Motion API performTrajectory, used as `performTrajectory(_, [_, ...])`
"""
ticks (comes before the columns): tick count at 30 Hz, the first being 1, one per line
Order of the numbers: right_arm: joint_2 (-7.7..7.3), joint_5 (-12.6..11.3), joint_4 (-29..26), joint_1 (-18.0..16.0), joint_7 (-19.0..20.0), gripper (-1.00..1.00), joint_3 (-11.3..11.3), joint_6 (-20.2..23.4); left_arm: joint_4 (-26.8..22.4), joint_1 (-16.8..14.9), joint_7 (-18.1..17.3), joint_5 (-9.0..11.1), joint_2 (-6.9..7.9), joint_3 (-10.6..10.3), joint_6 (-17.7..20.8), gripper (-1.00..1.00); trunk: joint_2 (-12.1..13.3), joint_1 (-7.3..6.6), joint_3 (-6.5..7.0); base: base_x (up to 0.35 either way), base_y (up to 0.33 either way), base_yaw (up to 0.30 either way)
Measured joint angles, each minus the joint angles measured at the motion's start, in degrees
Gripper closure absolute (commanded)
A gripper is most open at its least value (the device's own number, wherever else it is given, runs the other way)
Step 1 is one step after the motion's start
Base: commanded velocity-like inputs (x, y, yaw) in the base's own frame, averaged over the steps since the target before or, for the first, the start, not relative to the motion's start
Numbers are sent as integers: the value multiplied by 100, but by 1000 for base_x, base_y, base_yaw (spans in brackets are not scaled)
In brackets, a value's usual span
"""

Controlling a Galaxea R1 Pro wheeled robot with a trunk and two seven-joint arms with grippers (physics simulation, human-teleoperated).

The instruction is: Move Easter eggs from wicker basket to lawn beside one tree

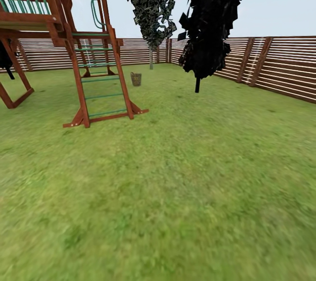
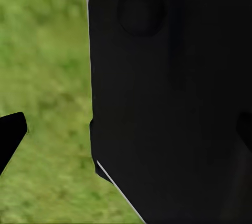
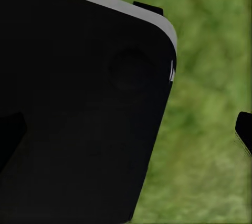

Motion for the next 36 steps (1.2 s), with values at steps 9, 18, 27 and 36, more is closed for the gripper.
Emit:
performTrajectory(9, [-5,-41,10,0,0,-100,-10,1,0,0,0,0,-5,0,0,-100,0,0,0,342,83,-18])
performTrajectory(18, [-14,-53,16,1,0,-100,-10,2,-1,0,0,0,-5,0,1,-100,0,0,0,342,82,-237])
performTrajectory(27, [-15,-56,16,1,0,-100,-10,2,-1,0,0,0,-5,0,1,-100,0,0,0,342,79,-261])
performTrajectory(36, [-15,-53,17,1,0,-100,-10,2,-1,-1,1,-3,-5,0,2,-100,0,0,0,342,20,-261])
